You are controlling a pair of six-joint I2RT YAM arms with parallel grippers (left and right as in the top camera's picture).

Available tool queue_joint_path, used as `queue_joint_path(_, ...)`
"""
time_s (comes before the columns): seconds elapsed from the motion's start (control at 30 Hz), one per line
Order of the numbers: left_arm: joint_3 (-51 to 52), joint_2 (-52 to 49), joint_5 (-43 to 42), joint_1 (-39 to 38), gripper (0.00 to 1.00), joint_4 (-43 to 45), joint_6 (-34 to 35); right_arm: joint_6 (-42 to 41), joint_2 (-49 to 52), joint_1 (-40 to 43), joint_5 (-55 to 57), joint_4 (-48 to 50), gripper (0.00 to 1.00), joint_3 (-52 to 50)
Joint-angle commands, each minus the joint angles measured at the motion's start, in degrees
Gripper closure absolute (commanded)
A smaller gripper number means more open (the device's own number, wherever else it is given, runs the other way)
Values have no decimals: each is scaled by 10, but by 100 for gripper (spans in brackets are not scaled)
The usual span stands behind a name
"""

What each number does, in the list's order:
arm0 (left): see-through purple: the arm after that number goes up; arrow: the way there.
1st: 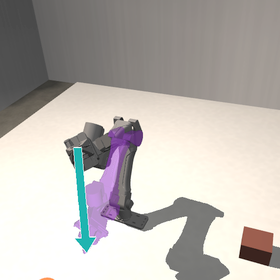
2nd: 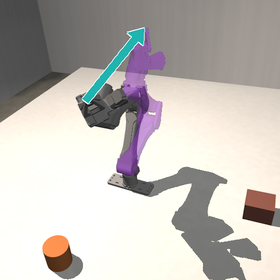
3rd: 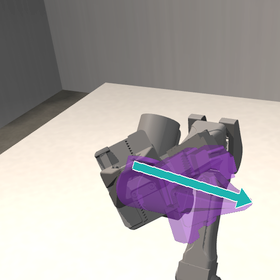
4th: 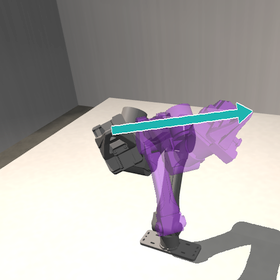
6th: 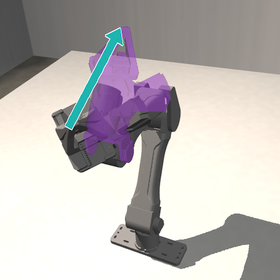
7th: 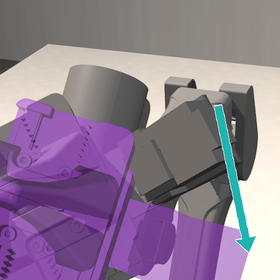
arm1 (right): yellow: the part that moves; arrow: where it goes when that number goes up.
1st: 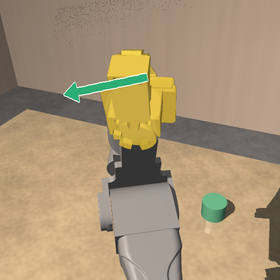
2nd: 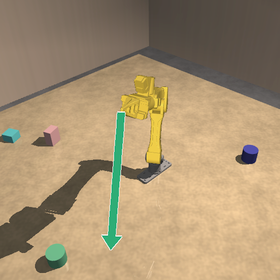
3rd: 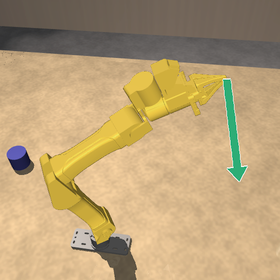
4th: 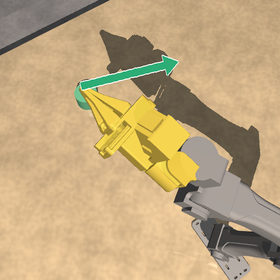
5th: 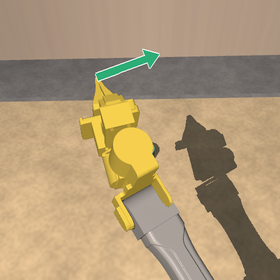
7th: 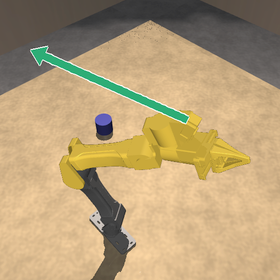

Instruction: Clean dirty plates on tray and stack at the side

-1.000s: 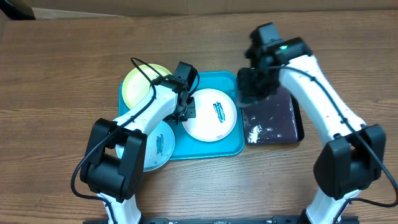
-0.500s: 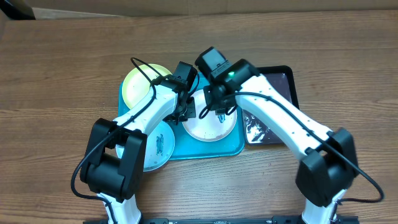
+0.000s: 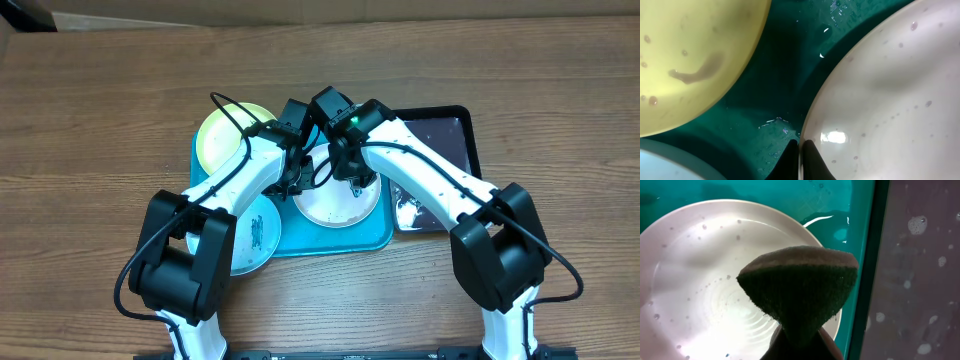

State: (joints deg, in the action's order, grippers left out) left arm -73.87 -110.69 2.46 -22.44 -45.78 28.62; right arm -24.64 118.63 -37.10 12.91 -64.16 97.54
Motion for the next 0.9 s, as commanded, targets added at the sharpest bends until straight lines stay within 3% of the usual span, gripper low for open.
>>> queue_joint_path(0.0,3,-6,20,1,96,0,12,-11,7,5,12,5,96,8)
queue_joint_path(0.87,3,-6,20,1,96,0,12,23,9,35,-40,106,96,-89)
